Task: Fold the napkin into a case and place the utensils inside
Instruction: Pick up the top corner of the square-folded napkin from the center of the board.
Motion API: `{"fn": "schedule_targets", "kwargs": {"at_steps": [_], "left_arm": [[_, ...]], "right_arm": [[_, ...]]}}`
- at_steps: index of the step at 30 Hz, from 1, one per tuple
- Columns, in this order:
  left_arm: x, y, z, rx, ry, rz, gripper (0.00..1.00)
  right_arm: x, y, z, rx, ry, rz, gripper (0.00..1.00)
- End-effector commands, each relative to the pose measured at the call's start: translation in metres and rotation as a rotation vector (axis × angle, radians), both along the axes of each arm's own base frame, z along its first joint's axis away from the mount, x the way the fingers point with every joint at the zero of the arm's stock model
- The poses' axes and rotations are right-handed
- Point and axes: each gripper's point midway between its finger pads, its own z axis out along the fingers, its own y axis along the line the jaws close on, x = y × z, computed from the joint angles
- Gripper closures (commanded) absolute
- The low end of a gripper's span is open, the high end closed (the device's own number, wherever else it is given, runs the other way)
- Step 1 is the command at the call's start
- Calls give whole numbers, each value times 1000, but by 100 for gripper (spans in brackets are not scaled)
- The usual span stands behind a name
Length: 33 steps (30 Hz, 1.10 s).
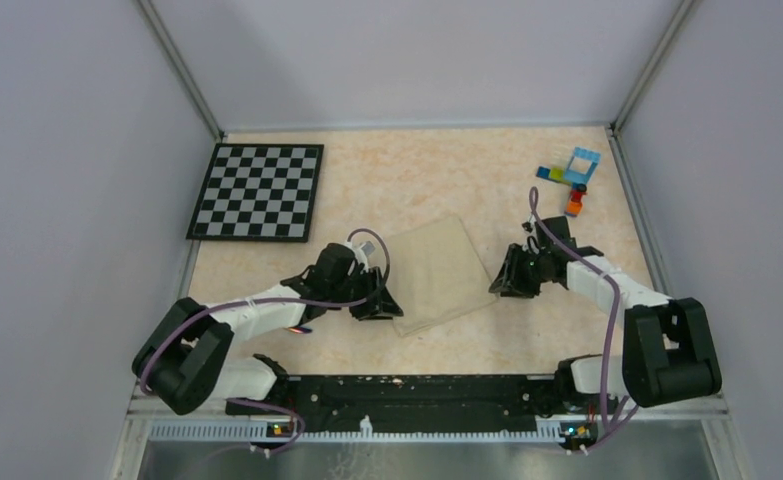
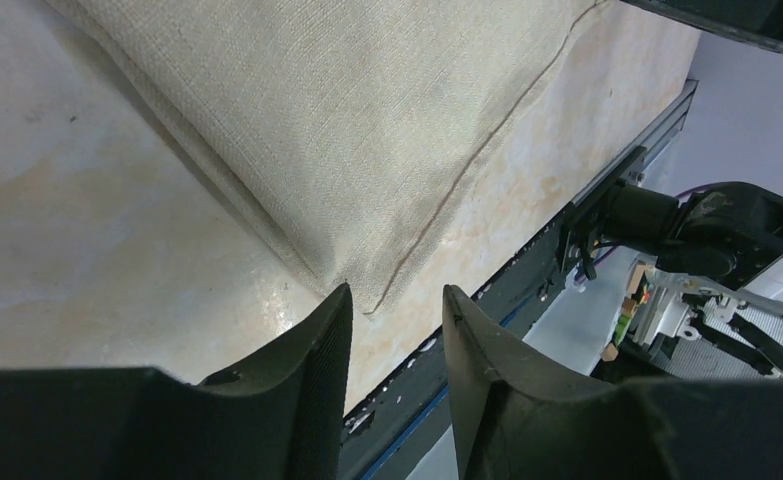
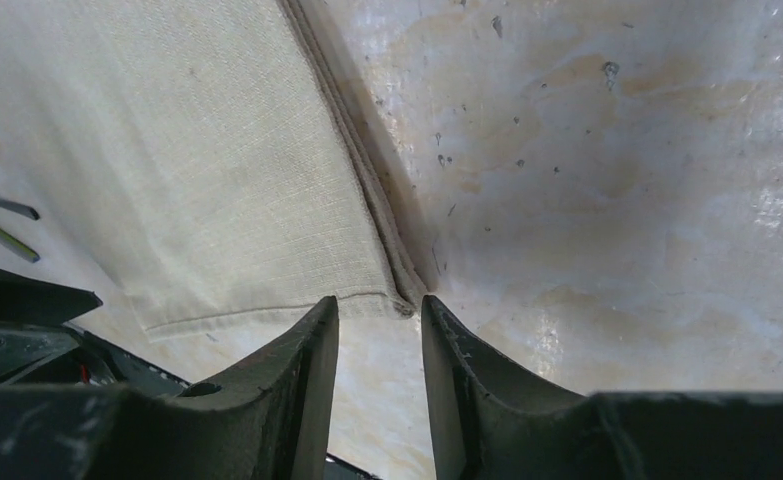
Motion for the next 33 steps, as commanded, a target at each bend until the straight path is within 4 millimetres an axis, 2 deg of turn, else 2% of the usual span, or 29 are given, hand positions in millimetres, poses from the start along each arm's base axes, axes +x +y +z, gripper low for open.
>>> {"fn": "schedule_targets", "kwargs": {"at_steps": [1,11,20,29,33], "left_arm": [[3,-4,1,-10,-18,24,56],[2,-2,-2,-3,-17,29,53],[4,-3,3,-9,-33,33,47],[5,-2,5,-9,-39,34,47],[5,-3,5,-11,-40,33,47]], "right_arm": [[5,-1,1,-14,-33,55,66],[3,4,0,12,-33,81,71],[0,8,-3,24,-21,104,71],[-5,11,-7,11,-5,123,71],[-7,19,-3,42,-10,146,71]]}}
